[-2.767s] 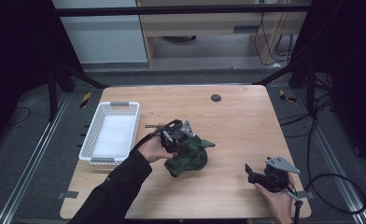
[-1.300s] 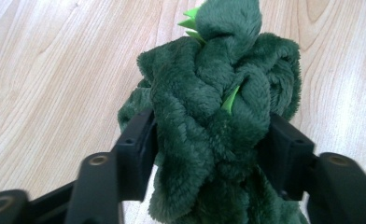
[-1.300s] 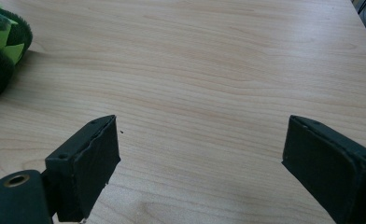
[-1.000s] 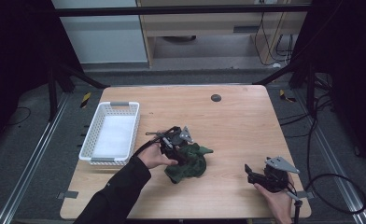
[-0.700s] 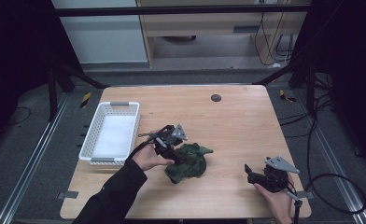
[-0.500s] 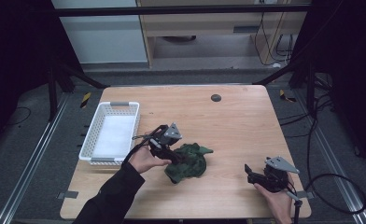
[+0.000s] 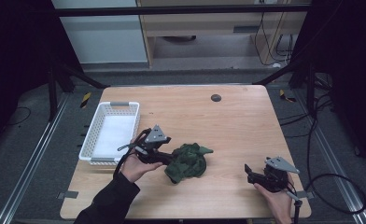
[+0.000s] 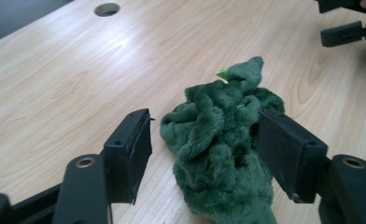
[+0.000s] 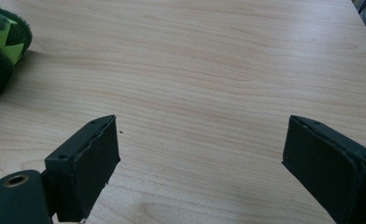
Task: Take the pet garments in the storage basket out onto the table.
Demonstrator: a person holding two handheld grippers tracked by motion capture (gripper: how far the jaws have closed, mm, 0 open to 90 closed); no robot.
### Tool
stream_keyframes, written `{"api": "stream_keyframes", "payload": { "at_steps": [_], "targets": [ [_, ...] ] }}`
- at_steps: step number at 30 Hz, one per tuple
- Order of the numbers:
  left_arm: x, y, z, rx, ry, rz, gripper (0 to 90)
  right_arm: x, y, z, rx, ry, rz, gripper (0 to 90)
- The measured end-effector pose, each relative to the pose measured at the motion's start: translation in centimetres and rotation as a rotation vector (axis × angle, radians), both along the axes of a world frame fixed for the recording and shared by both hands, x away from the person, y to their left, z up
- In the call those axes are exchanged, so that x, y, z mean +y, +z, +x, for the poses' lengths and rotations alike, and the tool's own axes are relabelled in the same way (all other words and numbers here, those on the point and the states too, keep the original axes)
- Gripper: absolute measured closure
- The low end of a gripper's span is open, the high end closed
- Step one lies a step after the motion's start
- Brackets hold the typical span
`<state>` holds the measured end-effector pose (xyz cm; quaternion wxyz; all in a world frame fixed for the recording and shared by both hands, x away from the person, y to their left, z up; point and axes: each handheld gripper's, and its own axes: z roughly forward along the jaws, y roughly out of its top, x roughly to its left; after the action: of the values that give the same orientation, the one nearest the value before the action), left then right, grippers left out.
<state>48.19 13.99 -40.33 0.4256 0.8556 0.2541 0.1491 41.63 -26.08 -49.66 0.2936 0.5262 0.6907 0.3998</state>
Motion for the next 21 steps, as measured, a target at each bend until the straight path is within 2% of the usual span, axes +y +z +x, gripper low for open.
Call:
{"api": "stream_keyframes", "payload": {
  "at_steps": [1, 2, 4, 8, 12, 17, 18, 21],
  "targets": [
    [0.0, 0.0, 0.0, 0.000, 0.000, 0.000, 36.0, 0.0, 0.0, 0.0, 0.000, 0.000, 0.000, 10.6],
    [0.5, -0.2, -0.4, -0.010, 0.023, -0.018, 36.9, 0.0, 0.0, 0.0, 0.001, -0.001, 0.001, 10.7],
    [1.0, -0.3, -0.8, -0.022, 0.049, -0.029, 39.0, -0.1, 0.0, 0.0, -0.001, -0.002, -0.003, 10.7],
    [2.2, -0.7, -1.5, -0.030, 0.092, -0.071, 42.6, 0.0, 0.0, 0.0, 0.001, 0.000, 0.002, 10.7],
    [3.0, -1.2, -1.9, -0.019, 0.124, -0.096, 44.4, 0.0, 0.0, 0.0, 0.001, 0.001, 0.002, 10.7],
    [3.9, -2.0, -2.6, -0.022, 0.159, -0.117, 48.5, 0.0, 0.0, 0.0, 0.001, 0.002, 0.003, 10.7],
    [4.4, -2.4, -2.8, -0.018, 0.176, -0.141, 49.7, 0.0, 0.0, 0.0, 0.001, 0.003, 0.003, 10.7],
    [5.1, -2.9, -3.2, -0.015, 0.191, -0.141, 50.9, 0.0, 0.0, 0.0, 0.003, 0.003, 0.004, 10.7]
  ]
}}
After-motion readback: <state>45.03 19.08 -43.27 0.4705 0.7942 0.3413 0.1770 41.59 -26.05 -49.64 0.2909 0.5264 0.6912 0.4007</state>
